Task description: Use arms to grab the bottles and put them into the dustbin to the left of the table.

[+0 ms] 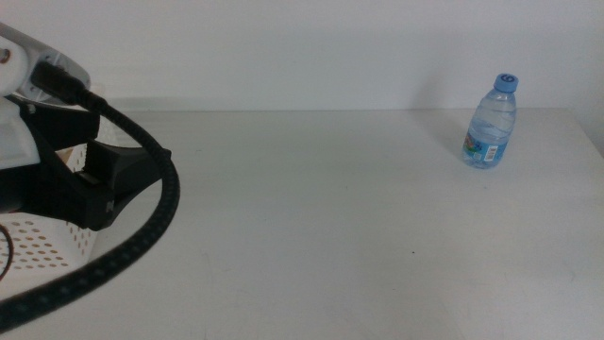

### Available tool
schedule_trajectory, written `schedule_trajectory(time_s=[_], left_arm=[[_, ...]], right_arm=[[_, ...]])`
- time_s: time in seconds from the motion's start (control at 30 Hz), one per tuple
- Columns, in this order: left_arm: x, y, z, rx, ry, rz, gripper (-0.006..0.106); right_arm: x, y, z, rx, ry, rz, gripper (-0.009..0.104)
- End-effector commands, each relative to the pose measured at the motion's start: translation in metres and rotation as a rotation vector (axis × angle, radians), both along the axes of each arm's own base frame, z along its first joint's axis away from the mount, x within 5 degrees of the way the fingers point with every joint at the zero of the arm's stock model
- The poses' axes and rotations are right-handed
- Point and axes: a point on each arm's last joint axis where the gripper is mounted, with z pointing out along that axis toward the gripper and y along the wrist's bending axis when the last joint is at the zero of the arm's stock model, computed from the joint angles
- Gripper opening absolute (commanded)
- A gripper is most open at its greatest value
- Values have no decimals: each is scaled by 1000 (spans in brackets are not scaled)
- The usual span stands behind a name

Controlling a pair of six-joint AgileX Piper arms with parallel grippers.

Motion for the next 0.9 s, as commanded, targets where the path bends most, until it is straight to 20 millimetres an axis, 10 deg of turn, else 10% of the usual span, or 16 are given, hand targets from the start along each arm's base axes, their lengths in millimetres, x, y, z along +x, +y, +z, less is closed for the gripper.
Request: schedule_trajectory(time_s=[0.0,0.27,0.87], left_arm=[[0,0,15,-55,-72,24,90],[0,0,15,-55,-72,24,90],[0,0,15,-55,-72,24,90]], right_arm=[[14,0,30,-25,-75,-3,68],[74,6,59,-50,-70,6,68],[195,23,7,4,-292,48,68]])
